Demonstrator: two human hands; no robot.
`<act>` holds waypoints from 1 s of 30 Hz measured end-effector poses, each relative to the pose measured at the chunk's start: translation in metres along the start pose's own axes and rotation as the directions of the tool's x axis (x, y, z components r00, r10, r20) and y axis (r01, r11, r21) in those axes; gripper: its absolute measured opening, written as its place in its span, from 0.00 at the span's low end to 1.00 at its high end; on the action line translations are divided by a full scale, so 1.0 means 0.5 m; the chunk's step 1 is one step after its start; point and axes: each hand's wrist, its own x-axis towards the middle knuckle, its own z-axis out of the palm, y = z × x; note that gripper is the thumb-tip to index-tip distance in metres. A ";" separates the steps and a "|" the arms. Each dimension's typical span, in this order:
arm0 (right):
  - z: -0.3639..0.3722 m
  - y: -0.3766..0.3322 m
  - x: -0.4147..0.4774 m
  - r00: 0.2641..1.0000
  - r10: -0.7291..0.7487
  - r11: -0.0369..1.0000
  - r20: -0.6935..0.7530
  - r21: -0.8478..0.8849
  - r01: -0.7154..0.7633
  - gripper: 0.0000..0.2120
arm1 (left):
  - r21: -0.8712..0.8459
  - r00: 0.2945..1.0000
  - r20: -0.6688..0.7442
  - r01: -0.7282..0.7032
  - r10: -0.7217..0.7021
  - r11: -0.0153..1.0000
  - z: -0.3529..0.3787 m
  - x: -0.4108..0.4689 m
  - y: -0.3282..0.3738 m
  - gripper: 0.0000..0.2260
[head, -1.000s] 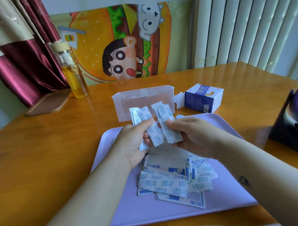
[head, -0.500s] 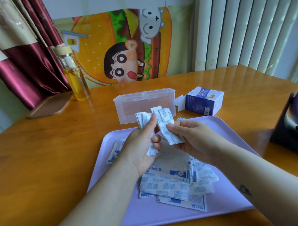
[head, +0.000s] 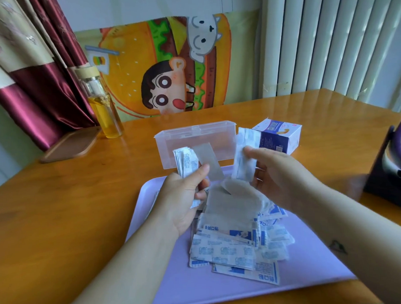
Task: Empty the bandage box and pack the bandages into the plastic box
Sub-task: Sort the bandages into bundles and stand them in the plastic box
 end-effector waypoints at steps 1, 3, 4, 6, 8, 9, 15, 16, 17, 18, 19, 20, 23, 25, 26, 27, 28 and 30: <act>-0.003 -0.010 -0.001 0.998 0.065 0.996 0.008 0.060 -0.065 0.03 | 0.106 0.999 -0.012 -0.051 0.052 0.993 -0.007 0.003 -0.002 0.06; -0.001 -0.022 -0.007 0.979 0.192 0.975 0.066 0.097 -0.197 0.05 | 0.374 0.983 -0.018 -0.163 0.183 0.913 -0.016 0.004 -0.001 0.04; 0.005 -0.023 -0.012 0.964 0.246 0.961 0.100 0.103 -0.256 0.06 | 0.474 0.968 0.002 -0.222 0.252 0.852 -0.017 0.004 -0.001 0.06; 0.021 -0.017 -0.021 0.930 0.326 0.928 0.171 0.128 -0.349 0.10 | 0.566 0.917 0.093 -0.369 0.387 0.737 -0.013 0.000 0.004 0.04; 0.031 -0.006 -0.022 0.907 0.352 0.907 0.230 0.155 -0.391 0.11 | 0.620 0.860 0.181 -0.476 0.476 0.624 -0.009 -0.006 0.006 0.07; 0.033 0.000 -0.020 0.904 0.350 0.904 0.246 0.163 -0.394 0.10 | 0.633 0.839 0.210 -0.508 0.502 0.584 -0.008 -0.007 0.004 0.08; 0.035 0.019 -0.010 0.961 0.210 0.961 0.178 0.141 -0.236 0.13 | 0.600 0.909 0.114 -0.385 0.401 0.702 -0.013 -0.006 -0.001 0.10; 0.034 0.018 -0.010 0.969 0.180 0.969 0.168 0.139 -0.204 0.14 | 0.527 0.948 0.060 -0.295 0.311 0.797 -0.013 -0.007 -0.003 0.09; 0.034 0.018 -0.009 0.976 0.150 0.977 0.161 0.129 -0.171 0.14 | 0.375 0.984 0.003 -0.166 0.177 0.912 -0.010 -0.007 -0.004 0.06; 0.035 0.017 -0.011 0.979 0.120 0.984 0.163 0.108 -0.139 0.14 | 0.156 1.000 -0.012 -0.011 0.013 0.988 -0.003 -0.010 -0.004 0.04; 0.036 0.017 -0.012 0.982 0.091 0.991 0.164 0.081 -0.106 0.11 | -0.055 0.991 0.027 0.136 -0.134 0.989 0.007 -0.016 -0.002 0.07; 0.039 0.018 -0.014 0.984 0.066 0.996 0.166 0.051 -0.075 0.06 | -0.196 0.970 0.087 0.240 -0.227 0.951 0.014 -0.020 0.000 0.12; 0.047 0.024 -0.019 0.989 0.004 1.000 0.146 -0.018 -0.002 0.02 | -0.262 0.944 0.189 0.314 -0.270 0.913 0.027 -0.034 0.007 0.21; 0.046 0.033 -0.018 0.993 -0.043 0.996 0.106 -0.068 0.050 0.05 | -0.260 0.945 0.194 0.308 -0.263 0.915 0.028 -0.034 0.008 0.24; 0.045 0.036 -0.017 0.994 -0.067 0.990 0.083 -0.117 0.077 0.06 | -0.261 0.946 0.194 0.305 -0.259 0.916 0.026 -0.033 0.008 0.25; 0.046 0.040 -0.018 0.994 -0.090 0.979 0.070 -0.178 0.101 0.07 | -0.254 0.945 0.200 0.306 -0.260 0.917 0.026 -0.034 0.011 0.26; 0.047 0.043 -0.020 0.992 -0.108 0.964 0.070 -0.237 0.122 0.08 | -0.242 0.944 0.206 0.304 -0.257 0.921 0.027 -0.036 0.011 0.25; 0.053 0.049 -0.025 0.983 -0.157 0.918 0.098 -0.352 0.181 0.08 | -0.229 0.941 0.217 0.309 -0.261 0.923 0.037 -0.043 0.008 0.20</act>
